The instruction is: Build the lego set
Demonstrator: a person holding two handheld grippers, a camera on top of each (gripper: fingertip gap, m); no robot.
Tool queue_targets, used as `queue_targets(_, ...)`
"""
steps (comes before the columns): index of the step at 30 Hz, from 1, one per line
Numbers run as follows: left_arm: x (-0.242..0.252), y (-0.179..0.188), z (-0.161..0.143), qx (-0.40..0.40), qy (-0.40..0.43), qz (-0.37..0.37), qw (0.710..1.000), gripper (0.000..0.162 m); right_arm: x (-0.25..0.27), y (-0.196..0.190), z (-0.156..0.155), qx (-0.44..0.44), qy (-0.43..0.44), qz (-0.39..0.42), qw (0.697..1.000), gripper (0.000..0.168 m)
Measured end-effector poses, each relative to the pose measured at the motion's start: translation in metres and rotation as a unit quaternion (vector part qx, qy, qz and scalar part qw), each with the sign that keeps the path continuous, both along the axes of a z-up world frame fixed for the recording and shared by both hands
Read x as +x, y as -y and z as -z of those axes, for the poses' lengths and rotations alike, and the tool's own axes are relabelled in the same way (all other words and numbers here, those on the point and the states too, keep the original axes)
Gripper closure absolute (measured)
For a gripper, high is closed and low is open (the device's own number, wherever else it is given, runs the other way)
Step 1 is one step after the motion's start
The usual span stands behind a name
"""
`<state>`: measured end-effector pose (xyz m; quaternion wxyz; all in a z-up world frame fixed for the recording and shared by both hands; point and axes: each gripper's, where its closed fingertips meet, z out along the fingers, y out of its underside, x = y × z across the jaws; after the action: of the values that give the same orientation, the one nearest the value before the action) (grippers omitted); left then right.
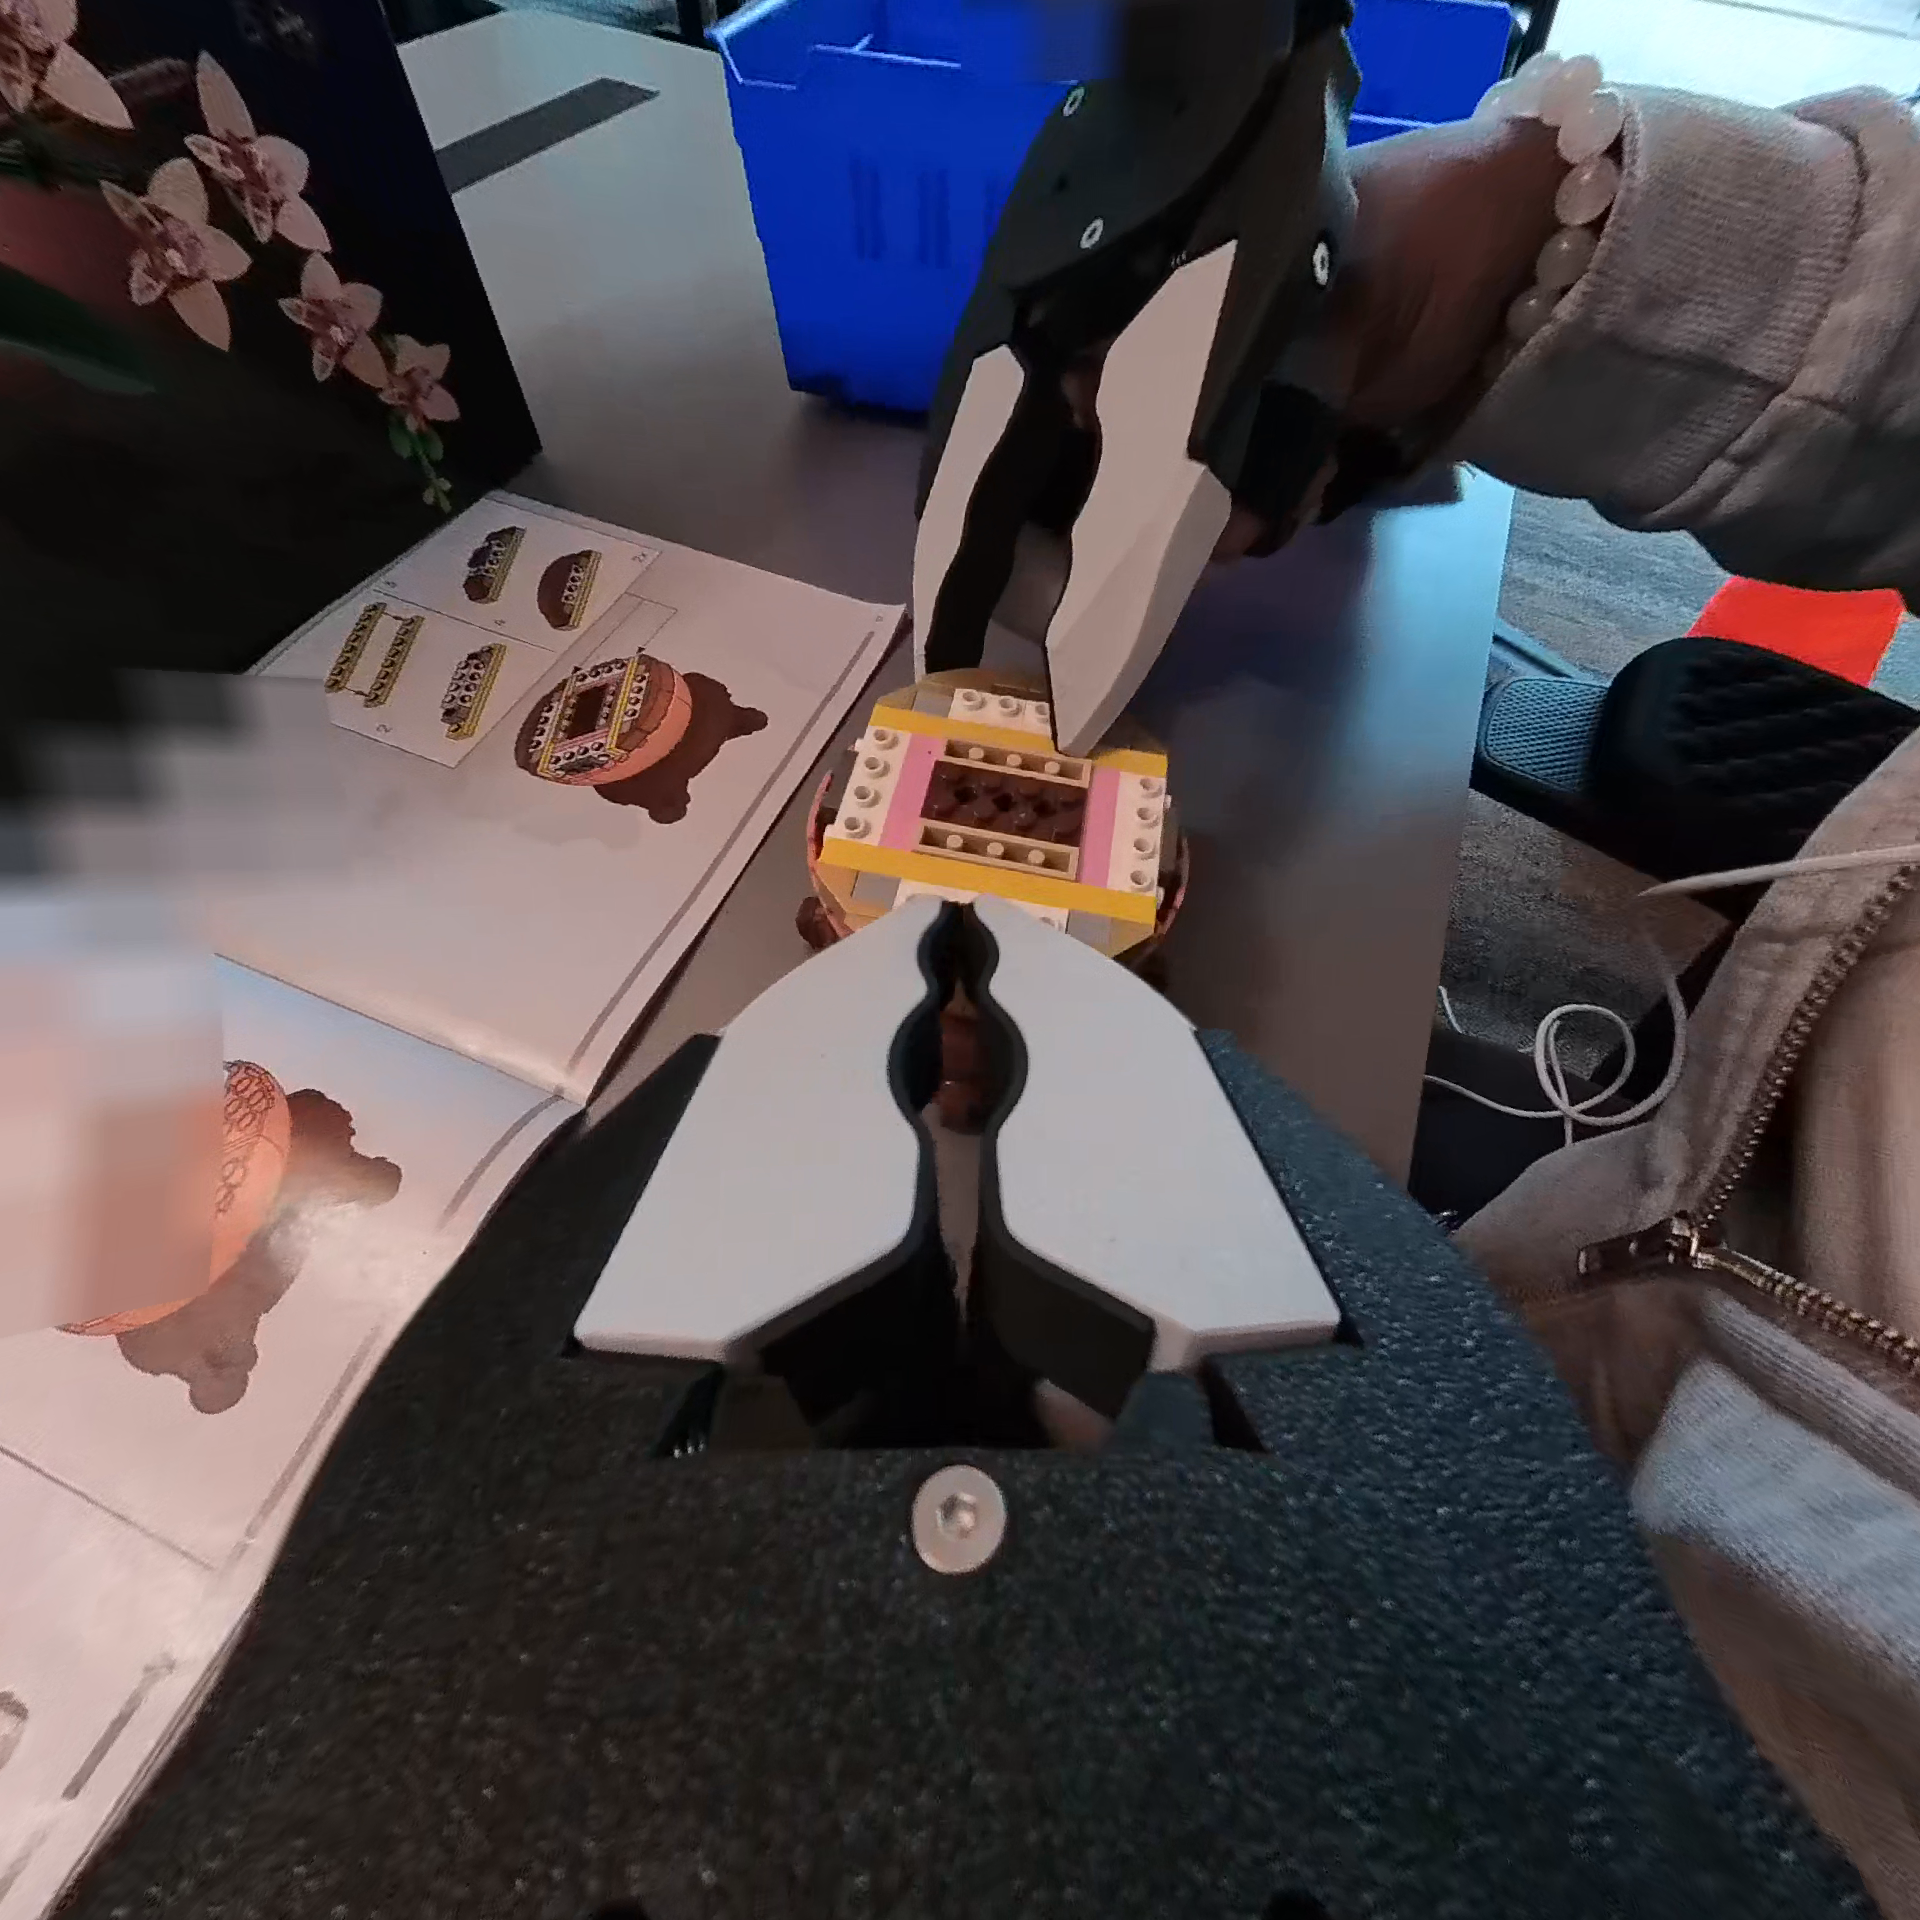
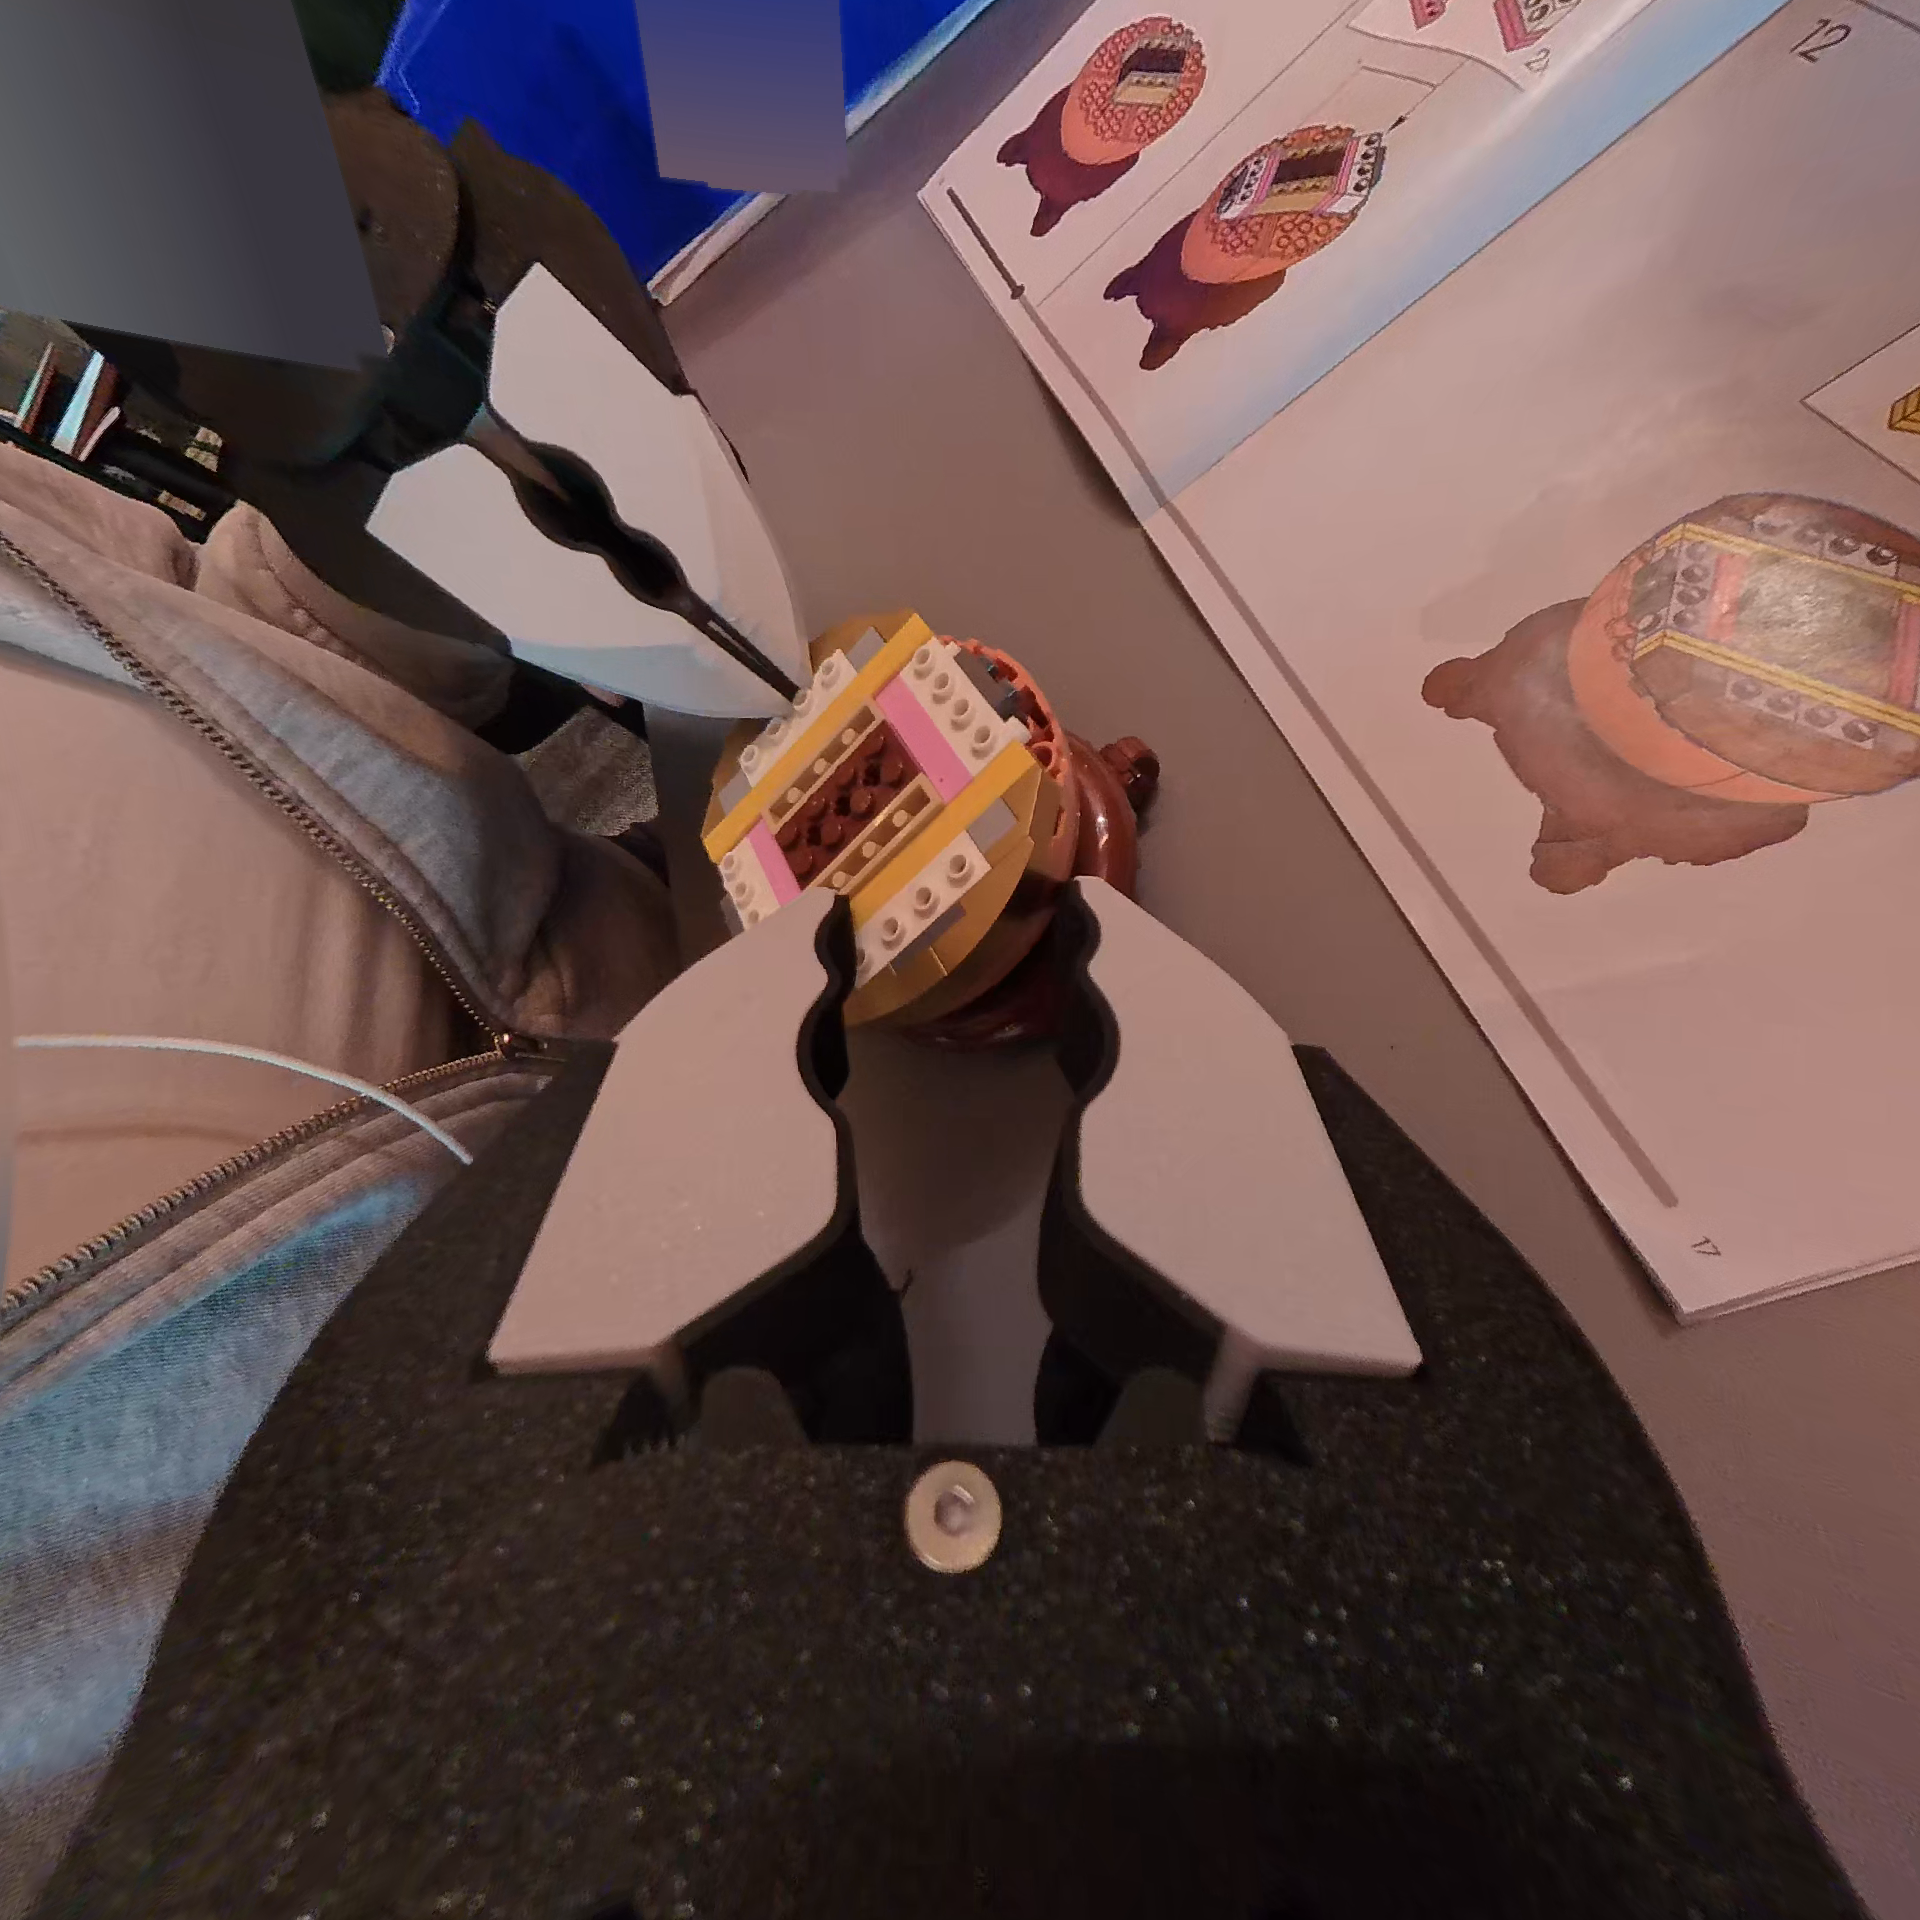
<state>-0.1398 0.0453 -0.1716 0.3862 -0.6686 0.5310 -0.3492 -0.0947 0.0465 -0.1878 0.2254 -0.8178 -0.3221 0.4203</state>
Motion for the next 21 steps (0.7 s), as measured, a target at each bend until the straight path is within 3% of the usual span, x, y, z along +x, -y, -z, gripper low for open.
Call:
queue_targets(12,-0.0012,0.0002,0.0029,0.052,-0.029,0.008,0.998,0.162,-0.0011,0.0005,0.0004,-0.012,-0.001,-0.009,1.0,0.13)
queue_targets(21,-0.0008,-0.0006,0.0022,0.176,-0.074,0.017,0.981,0.162,-0.0009,0.0008,0.0008,-0.029,-0.009,-0.006,1.0,0.131)
